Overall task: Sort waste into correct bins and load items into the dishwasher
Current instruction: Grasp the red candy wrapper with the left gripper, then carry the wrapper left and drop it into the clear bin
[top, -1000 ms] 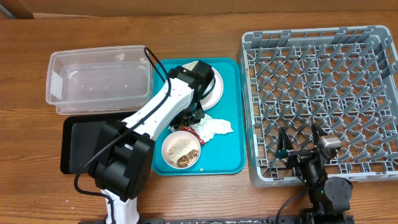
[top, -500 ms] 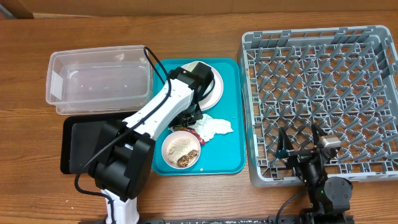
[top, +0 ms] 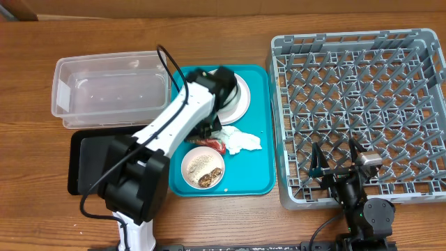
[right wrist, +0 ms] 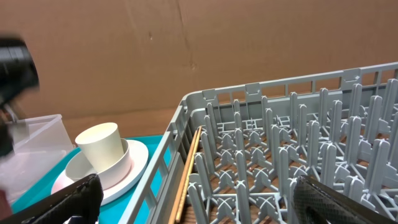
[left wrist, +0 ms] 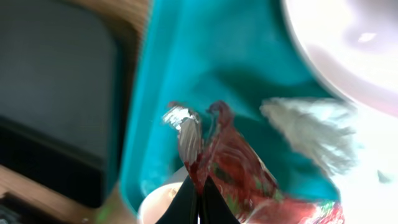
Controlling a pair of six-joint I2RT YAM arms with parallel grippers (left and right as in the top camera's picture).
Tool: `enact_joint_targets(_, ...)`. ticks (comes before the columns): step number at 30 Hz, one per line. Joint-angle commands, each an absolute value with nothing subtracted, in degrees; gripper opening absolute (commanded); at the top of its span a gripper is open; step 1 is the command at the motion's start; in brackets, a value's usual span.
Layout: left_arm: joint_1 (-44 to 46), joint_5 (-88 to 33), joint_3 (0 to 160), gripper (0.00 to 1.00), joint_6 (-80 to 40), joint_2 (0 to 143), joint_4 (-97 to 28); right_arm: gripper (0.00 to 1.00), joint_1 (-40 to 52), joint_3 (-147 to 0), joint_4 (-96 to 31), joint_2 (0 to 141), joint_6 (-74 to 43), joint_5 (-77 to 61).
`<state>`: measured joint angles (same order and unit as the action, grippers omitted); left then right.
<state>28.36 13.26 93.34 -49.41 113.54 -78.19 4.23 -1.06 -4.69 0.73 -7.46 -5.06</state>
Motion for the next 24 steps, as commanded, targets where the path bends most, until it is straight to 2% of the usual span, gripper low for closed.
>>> enact_joint_targets(1,26.8,17.1,103.0,0.04,-47.1,111.6,-82.6,1.0,4.4,-0.4,-4.4,0.2,-7.5,-4.5)
enact_joint_targets(7,20.9,17.4,116.5,0.04,-44.7,111.6,-90.7,1.0,4.4,-0.4,-4.4,0.2,-7.5,-4.5)
enact_joint_targets(11,14.0,17.4,121.9,0.04,-44.8,111.6,-91.6,1.0,4.4,-0.4,-4.4,0.2,-7.5,-4.5)
enact_joint_targets(20,-3.4,15.0,120.6,0.04,-45.7,112.5,-85.1,1.0,4.4,-0.4,-4.4,0.2,-7.5,-4.5)
enact_joint_targets(24,-7.2,14.8,118.4,0.04,-45.9,113.1,-83.2,1.0,4.4,-0.4,-4.4,0.2,-7.5,-4.5)
